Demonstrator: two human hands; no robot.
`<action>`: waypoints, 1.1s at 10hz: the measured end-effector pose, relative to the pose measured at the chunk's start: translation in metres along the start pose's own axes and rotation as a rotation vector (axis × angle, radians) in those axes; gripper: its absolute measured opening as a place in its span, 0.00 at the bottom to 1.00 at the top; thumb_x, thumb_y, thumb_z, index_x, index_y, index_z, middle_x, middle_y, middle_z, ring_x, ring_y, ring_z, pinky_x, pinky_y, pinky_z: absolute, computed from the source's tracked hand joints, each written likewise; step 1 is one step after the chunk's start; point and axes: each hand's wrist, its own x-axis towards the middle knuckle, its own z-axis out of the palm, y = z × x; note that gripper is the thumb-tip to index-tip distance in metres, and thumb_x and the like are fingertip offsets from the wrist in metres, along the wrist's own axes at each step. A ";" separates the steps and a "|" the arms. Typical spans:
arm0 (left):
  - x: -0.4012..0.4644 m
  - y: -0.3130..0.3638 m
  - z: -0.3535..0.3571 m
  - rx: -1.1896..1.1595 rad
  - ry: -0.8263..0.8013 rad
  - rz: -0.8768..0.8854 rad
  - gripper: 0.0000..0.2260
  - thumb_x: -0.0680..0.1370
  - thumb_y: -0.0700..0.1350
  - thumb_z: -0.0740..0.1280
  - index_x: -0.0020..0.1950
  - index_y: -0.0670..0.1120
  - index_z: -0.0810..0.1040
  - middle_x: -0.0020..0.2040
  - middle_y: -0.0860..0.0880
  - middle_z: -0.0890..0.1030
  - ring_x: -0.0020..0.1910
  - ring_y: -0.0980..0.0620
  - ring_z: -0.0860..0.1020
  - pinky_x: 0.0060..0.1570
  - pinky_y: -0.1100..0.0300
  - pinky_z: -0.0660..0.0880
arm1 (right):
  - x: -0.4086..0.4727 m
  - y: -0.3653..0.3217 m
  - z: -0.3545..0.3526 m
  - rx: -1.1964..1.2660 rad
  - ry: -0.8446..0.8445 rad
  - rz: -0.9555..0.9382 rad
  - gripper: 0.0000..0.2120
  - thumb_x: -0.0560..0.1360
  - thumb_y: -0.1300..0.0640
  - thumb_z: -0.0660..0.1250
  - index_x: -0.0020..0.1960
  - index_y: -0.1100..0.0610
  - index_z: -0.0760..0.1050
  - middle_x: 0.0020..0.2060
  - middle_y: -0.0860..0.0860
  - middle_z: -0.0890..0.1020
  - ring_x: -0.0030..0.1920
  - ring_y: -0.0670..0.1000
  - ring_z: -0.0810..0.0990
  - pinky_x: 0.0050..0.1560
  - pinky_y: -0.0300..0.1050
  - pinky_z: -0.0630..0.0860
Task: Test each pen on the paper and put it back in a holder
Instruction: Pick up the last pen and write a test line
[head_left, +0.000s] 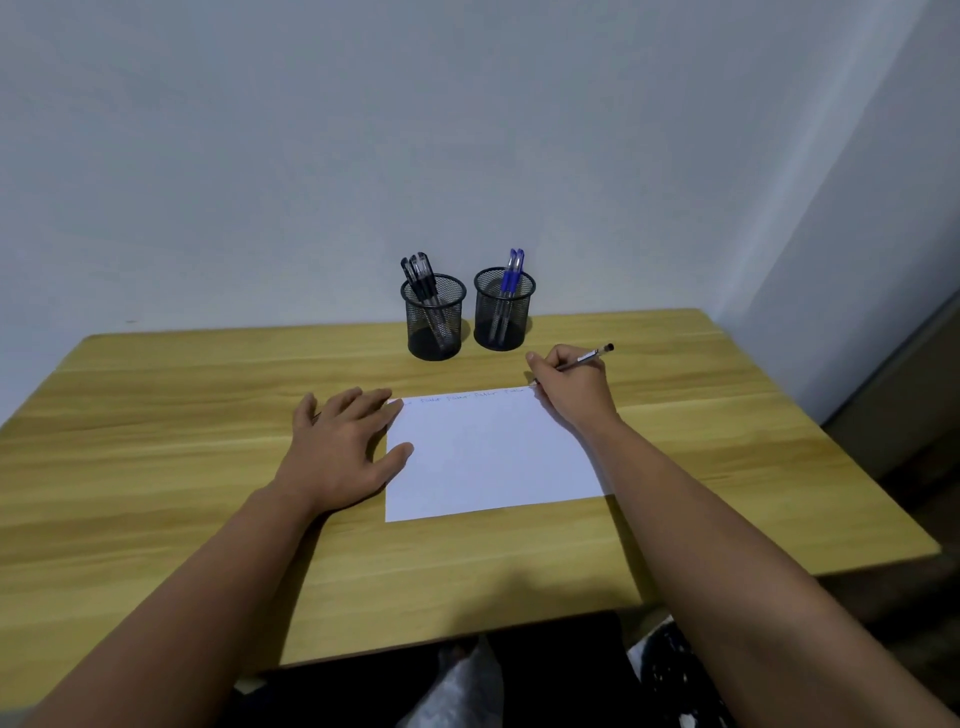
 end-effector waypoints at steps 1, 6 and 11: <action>-0.002 -0.002 -0.001 0.004 0.000 -0.007 0.33 0.74 0.72 0.51 0.77 0.62 0.67 0.79 0.59 0.65 0.78 0.50 0.60 0.75 0.35 0.46 | 0.001 -0.001 0.000 -0.008 -0.029 0.006 0.21 0.81 0.60 0.73 0.33 0.59 0.68 0.27 0.60 0.77 0.23 0.53 0.74 0.23 0.40 0.68; -0.003 0.003 -0.001 -0.006 0.037 -0.025 0.33 0.74 0.71 0.54 0.75 0.59 0.70 0.77 0.59 0.67 0.77 0.51 0.62 0.75 0.34 0.45 | -0.008 0.004 0.000 -0.190 0.014 -0.097 0.18 0.79 0.62 0.73 0.38 0.73 0.73 0.31 0.70 0.77 0.22 0.47 0.74 0.25 0.37 0.69; -0.002 0.004 -0.001 -0.011 0.047 -0.022 0.33 0.73 0.71 0.55 0.75 0.59 0.71 0.77 0.58 0.68 0.77 0.50 0.63 0.75 0.34 0.45 | 0.003 0.016 -0.001 -0.242 0.071 -0.139 0.18 0.77 0.58 0.70 0.34 0.66 0.70 0.30 0.69 0.76 0.25 0.56 0.77 0.30 0.48 0.74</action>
